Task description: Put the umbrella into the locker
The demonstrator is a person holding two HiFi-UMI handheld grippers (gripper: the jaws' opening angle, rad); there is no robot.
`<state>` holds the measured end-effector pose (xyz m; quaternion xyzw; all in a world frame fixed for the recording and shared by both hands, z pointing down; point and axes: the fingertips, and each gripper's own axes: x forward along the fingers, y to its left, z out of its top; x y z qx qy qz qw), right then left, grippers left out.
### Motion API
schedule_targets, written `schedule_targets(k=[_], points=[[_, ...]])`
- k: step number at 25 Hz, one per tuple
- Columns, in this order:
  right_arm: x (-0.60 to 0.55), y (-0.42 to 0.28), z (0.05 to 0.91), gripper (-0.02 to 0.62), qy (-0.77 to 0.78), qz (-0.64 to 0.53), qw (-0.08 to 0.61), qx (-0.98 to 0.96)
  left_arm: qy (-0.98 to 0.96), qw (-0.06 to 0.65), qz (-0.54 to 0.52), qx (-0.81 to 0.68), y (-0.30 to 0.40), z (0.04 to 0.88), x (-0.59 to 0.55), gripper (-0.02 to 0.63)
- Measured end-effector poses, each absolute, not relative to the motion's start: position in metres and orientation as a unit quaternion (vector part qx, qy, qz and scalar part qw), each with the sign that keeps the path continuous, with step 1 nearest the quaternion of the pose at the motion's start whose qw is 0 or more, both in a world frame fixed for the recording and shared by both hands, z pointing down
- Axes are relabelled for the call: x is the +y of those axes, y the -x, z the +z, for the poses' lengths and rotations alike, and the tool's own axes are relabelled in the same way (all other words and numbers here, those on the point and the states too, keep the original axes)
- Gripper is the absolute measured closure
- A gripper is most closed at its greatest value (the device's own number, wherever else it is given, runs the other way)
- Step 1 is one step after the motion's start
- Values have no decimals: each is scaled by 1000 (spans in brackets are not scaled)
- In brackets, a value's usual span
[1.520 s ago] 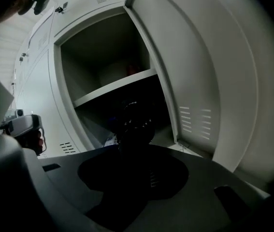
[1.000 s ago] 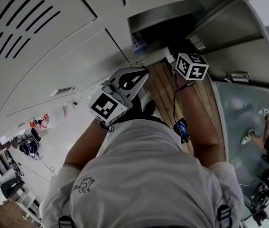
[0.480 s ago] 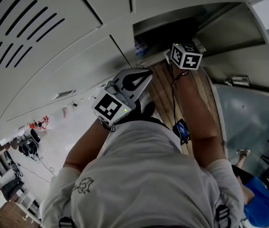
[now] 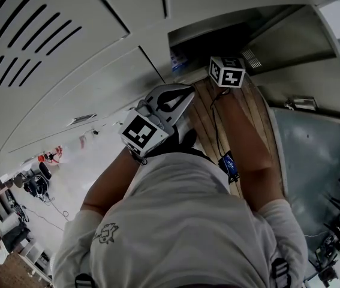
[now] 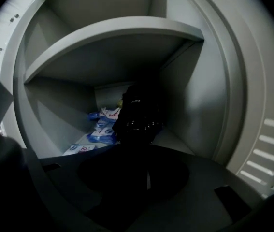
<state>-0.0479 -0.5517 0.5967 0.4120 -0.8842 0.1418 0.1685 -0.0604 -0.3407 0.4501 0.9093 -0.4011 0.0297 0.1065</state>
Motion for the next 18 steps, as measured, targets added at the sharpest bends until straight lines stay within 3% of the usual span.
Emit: schedule_targets(k=[18], points=[[-550, 58, 634, 370, -410, 95, 306, -854, -905, 97, 32, -412, 62, 453, -330, 595]])
